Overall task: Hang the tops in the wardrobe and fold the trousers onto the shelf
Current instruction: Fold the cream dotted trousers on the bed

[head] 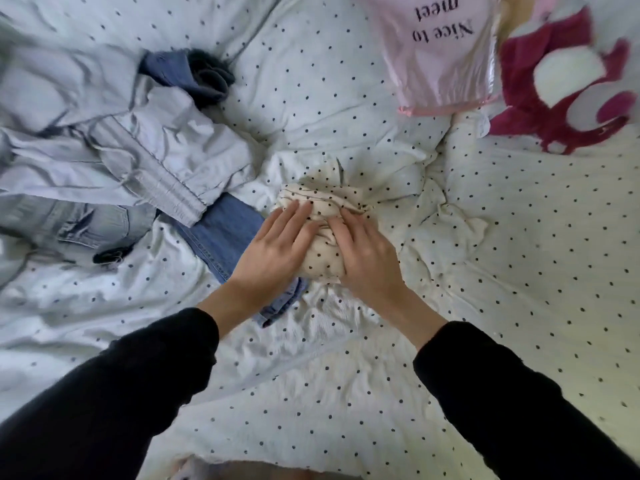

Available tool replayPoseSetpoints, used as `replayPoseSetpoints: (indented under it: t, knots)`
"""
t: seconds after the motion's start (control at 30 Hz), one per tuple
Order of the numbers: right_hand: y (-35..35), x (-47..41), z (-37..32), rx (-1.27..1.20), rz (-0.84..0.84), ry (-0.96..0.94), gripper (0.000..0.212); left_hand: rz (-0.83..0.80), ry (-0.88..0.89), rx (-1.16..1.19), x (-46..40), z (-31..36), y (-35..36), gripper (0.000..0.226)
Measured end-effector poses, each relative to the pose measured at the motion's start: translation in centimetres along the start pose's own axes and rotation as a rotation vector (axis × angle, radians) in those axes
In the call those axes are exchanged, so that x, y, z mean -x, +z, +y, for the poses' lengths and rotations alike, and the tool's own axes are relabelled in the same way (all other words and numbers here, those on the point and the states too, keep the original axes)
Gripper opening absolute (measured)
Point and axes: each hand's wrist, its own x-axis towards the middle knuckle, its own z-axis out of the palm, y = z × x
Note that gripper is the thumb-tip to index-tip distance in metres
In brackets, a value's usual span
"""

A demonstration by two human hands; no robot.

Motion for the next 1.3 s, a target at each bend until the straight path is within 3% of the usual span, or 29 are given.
replayPoseSetpoints:
  t: [0.27, 0.37, 0.47, 0.63, 0.73, 0.77, 1.0, 1.2, 1.3]
  knots:
    - [-9.2, -8.6, -22.7, 0.007, 0.154, -0.323, 0.043, 0.252, -0.250, -0.024, 12.9, -8.8, -19.5, 0.062]
    - [-10.3, -10.5, -33.7, -0.075, 0.148, -0.417, 0.062, 0.275, -0.318, -0.112, 20.6, -13.4, -26.8, 0.044]
    - [-11.3, -12.8, -42.9, -0.102, 0.156, -0.501, 0.076, 0.274, -0.397, -0.192, 27.0, -17.6, -32.8, 0.042]
    - [-11.4, -17.4, -58.9, -0.206, 0.191, -0.737, 0.067, 0.379, -0.564, -0.359, 38.3, -24.0, -41.9, 0.046]
    - [-11.1, -19.5, -65.5, -0.273, 0.274, -0.840, 0.042, 0.393, -0.651, -0.399, 42.7, -26.6, -45.3, 0.051]
    - [-10.9, -20.8, -68.6, -0.305, 0.282, -0.883, 0.042, 0.414, -0.671, -0.441, 44.5, -28.2, -47.1, 0.054]
    - [-8.3, -30.0, -84.8, -0.403, 0.398, -0.993, 0.063, 0.405, -0.801, -0.573, 52.0, -40.5, -55.4, 0.054]
    - [-7.4, -38.9, -96.7, -0.422, 0.351, -1.013, 0.070, 0.370, -0.837, -0.636, 56.0, -52.6, -62.6, 0.056]
    - [-7.4, -41.8, -102.0, -0.401, 0.320, -1.034, 0.072, 0.415, -0.832, -0.678, 58.4, -56.9, -65.2, 0.046]
